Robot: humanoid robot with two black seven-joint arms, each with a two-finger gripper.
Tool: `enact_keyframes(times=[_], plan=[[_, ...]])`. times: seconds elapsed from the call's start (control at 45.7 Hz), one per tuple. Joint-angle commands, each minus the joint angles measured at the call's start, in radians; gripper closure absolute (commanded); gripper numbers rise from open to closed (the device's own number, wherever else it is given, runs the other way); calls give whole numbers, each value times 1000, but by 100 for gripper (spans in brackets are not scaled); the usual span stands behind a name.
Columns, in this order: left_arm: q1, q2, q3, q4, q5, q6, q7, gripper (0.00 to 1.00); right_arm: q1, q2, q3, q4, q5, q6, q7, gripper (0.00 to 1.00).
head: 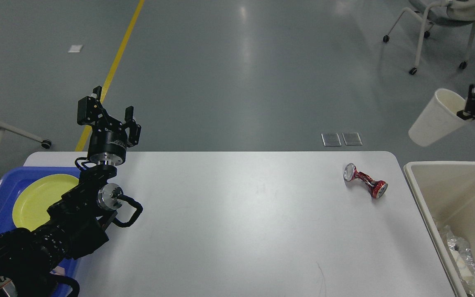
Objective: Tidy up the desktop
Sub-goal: 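Lift the paper cup high and release it into the beige bin, then swing the right gripper back over the red can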
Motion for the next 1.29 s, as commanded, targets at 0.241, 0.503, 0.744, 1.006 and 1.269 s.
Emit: enact_keyframes(times=[0.241, 0.503, 0.744, 1.006, 1.269], plan=[[0, 0, 0, 0, 0, 0, 0, 0, -642, 141, -72, -477, 18, -391, -4, 28], [0, 0, -2, 0, 0, 0, 0, 0, -701, 147, -71, -484, 19, -447, -9, 0], [0, 0, 0, 0, 0, 0, 0, 0, -489, 146, -65, -265, 24, -422, -4, 0], [0, 0, 0, 0, 0, 0, 0, 0, 101, -32, -77, 329, 48, -177, -9, 0], [0, 0, 0, 0, 0, 0, 0, 0, 635, -109, -72, 619, 194, 229, -4, 0]])
